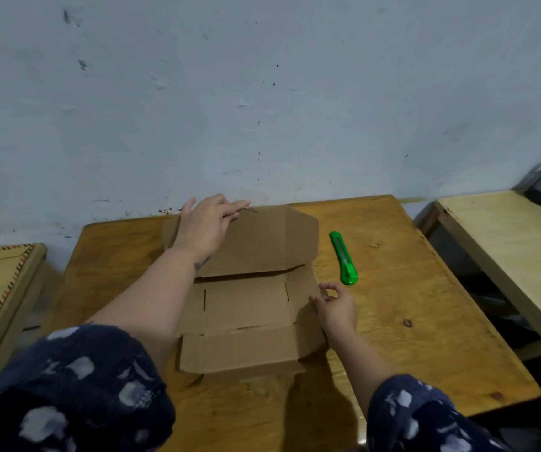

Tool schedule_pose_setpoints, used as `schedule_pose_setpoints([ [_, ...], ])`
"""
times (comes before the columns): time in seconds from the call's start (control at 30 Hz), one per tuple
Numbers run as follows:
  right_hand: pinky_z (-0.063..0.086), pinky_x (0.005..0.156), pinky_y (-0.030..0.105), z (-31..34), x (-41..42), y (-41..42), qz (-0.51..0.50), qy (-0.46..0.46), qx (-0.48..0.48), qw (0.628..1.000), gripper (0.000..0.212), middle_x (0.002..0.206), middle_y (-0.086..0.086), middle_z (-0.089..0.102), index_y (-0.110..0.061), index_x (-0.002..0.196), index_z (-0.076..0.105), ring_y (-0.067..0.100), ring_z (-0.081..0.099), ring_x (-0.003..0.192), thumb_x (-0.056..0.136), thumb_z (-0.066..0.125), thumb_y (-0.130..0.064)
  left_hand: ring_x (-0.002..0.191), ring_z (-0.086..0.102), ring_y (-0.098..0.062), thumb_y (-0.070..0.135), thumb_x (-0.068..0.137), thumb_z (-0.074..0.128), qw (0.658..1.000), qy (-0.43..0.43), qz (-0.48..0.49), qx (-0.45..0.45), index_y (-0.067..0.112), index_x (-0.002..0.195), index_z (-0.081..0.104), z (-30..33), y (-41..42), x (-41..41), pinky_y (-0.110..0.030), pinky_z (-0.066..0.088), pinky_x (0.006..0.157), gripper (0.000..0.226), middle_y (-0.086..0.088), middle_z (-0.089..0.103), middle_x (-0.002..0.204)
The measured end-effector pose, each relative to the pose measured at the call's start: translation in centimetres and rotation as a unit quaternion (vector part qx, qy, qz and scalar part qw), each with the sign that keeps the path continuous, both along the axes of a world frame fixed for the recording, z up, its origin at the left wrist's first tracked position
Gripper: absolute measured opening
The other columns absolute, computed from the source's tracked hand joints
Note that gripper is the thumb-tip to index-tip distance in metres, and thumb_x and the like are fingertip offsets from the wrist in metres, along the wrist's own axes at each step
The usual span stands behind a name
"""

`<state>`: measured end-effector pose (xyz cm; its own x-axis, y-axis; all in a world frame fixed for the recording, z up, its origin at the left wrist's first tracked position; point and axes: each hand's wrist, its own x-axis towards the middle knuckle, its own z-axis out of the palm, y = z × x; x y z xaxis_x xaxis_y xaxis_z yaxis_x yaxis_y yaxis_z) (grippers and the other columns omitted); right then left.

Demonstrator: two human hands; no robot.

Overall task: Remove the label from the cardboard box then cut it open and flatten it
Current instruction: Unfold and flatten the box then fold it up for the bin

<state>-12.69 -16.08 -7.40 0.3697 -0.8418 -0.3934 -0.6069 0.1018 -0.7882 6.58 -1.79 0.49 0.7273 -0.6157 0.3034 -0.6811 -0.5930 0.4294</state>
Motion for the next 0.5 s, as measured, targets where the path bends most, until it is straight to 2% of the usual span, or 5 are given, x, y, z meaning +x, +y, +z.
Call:
schedule_pose_setpoints([
  [0.17, 0.050, 0.070, 0.033, 0.7, 2.3, -1.7, 0.051, 0.013, -0.013, 0.999, 0.017, 0.110, 0.004, 0.067, -0.024, 0.101, 0.059, 0.017, 0.058, 0.083, 0.087, 0.064, -0.016, 0.090, 0.050, -0.011, 0.022, 0.099, 0.047, 1.000, -0.006, -0.005, -0.016, 0.038, 0.127, 0.059, -0.6, 1.4, -0.8, -0.038, 0.018, 0.109, 0.035, 0.010, 0.053, 0.089],
  [0.27, 0.051, 0.091, 0.042, 2.3, 3.1, -2.6, 0.058, -0.051, -0.075, 0.994, 0.033, 0.124, 0.001, 0.062, -0.029, 0.120, 0.056, 0.020, 0.059, 0.107, 0.088, 0.062, -0.024, 0.091, 0.052, -0.011, 0.020, 0.097, 0.050, 0.999, -0.019, -0.005, -0.025, 0.037, 0.126, 0.059, -1.0, 1.9, -1.7, -0.034, 0.018, 0.107, 0.035, 0.010, 0.055, 0.088],
  [0.33, 0.046, 0.098, 0.040, 4.2, 3.7, -2.7, 0.101, -0.128, -0.136, 0.977, 0.038, 0.130, -0.005, 0.056, -0.034, 0.124, 0.053, 0.015, 0.050, 0.120, 0.088, 0.062, -0.029, 0.092, 0.053, -0.012, 0.019, 0.096, 0.052, 0.999, -0.037, -0.005, -0.022, 0.037, 0.127, 0.059, -1.2, 2.0, -2.4, -0.034, 0.021, 0.106, 0.036, 0.010, 0.057, 0.090],
  [0.4, 0.044, 0.096, 0.032, 6.3, 4.4, -2.7, 0.183, -0.167, -0.162, 0.955, 0.036, 0.126, -0.009, 0.057, -0.033, 0.124, 0.055, 0.007, 0.049, 0.115, 0.089, 0.062, -0.030, 0.094, 0.053, -0.012, 0.017, 0.096, 0.053, 0.999, -0.048, -0.005, -0.019, 0.037, 0.127, 0.058, -1.4, 2.3, -3.2, -0.036, 0.024, 0.106, 0.037, 0.010, 0.058, 0.091],
  [0.5, 0.045, 0.086, 0.024, 8.1, 5.0, -1.9, 0.269, -0.139, -0.189, 0.934, 0.024, 0.113, -0.006, 0.068, -0.025, 0.113, 0.067, 0.005, 0.056, 0.100, 0.090, 0.061, -0.027, 0.094, 0.054, -0.012, 0.015, 0.096, 0.053, 0.998, -0.059, -0.007, -0.012, 0.037, 0.128, 0.057, -1.9, 3.1, -4.5, -0.036, 0.027, 0.103, 0.039, 0.010, 0.058, 0.093],
])
